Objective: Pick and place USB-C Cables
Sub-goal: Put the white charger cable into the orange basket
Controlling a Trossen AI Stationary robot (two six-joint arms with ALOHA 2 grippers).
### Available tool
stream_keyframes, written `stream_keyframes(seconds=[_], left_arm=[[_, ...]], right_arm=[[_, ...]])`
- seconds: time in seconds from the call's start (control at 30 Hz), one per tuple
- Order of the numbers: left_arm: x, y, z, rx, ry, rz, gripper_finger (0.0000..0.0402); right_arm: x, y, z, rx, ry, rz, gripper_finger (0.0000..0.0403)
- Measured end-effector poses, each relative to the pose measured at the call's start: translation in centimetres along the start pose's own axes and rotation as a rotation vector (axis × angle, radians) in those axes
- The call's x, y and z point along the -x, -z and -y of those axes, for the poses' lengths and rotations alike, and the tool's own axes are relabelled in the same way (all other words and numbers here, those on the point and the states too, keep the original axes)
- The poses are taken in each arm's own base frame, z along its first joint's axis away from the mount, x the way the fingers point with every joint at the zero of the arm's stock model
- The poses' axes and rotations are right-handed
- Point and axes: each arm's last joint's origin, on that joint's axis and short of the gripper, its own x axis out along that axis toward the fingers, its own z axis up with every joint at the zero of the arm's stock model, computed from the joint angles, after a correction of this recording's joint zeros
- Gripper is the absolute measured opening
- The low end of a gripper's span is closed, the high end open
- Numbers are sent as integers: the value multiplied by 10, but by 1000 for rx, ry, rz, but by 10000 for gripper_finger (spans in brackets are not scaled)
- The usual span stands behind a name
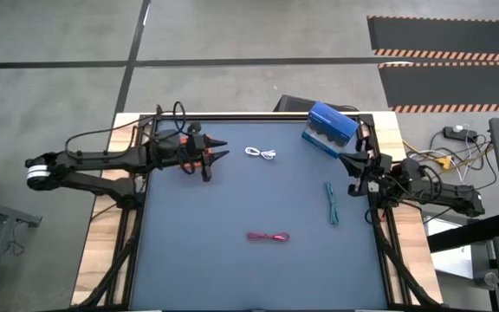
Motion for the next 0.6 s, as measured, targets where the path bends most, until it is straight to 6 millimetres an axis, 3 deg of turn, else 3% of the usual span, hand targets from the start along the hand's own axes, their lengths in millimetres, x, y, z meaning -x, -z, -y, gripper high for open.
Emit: stream_keyframes(seconds=[0.27,0.6], left_arm=[[-38,6,3,-13,3,-23,114],[-94,10,6,-134,44,-154,114]], right_arm=[[-3,-19,2,41,9,58,9],[-4,-27,3,70,13,80,9]])
